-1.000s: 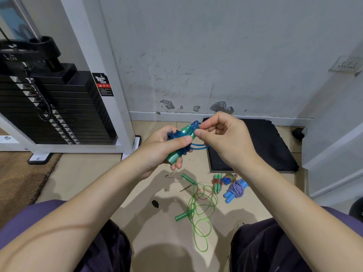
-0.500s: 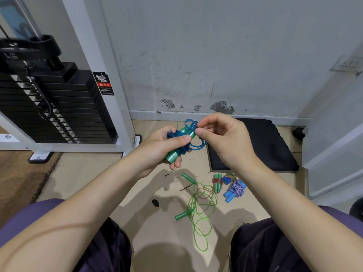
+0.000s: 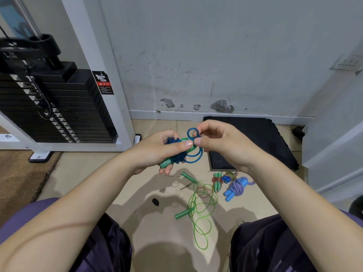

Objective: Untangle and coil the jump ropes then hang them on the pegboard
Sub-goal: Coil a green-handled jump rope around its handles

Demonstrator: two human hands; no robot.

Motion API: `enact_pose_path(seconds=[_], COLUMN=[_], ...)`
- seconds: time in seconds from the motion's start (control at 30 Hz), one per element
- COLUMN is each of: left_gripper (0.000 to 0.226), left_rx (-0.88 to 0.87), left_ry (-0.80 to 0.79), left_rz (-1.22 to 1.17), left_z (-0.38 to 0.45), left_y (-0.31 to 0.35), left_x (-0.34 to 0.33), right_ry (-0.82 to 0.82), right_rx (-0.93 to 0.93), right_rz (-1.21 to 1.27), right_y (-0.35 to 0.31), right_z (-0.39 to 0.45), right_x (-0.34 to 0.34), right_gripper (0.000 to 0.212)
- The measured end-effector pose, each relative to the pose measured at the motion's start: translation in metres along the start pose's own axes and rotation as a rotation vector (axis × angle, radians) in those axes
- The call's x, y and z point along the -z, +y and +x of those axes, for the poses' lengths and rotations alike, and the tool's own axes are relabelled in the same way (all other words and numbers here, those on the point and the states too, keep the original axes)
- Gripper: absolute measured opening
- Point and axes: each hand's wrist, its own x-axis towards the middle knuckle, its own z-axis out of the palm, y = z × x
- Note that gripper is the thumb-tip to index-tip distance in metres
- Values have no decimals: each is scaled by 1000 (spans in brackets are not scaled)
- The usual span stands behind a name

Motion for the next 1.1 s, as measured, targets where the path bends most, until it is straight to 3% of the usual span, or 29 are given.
enact_pose_path(seconds=[0.13, 0.37, 0.5, 0.67, 0.83, 0.97, 1.1], left_gripper=[33, 29, 23, 24, 29, 26, 44], left_rx=[19, 96, 66, 54, 25, 53, 86], left_ry=[3, -56, -86, 3, -13, 132, 305], left_rz=[47, 22, 0, 31, 38, 93, 100], left_z=[1, 3, 4, 7, 6, 18, 62], left_y=[-1, -2, 0, -8, -9, -18, -43], left_x=[-1, 1, -5, 0, 1, 4, 0], right_ry=[27, 432, 552, 564, 535, 455, 435], right_rx=[-10, 88, 53, 73, 89, 34, -87], right_rz=[33, 52, 35, -9, -44, -28, 81], right_y=[0, 2, 12, 14, 16, 26, 58], right_z=[2, 6, 13, 14, 15, 20, 37], right_x=[-2, 11, 16, 18, 21, 26, 38], right_gripper=[15, 14, 14, 16, 22, 23, 18])
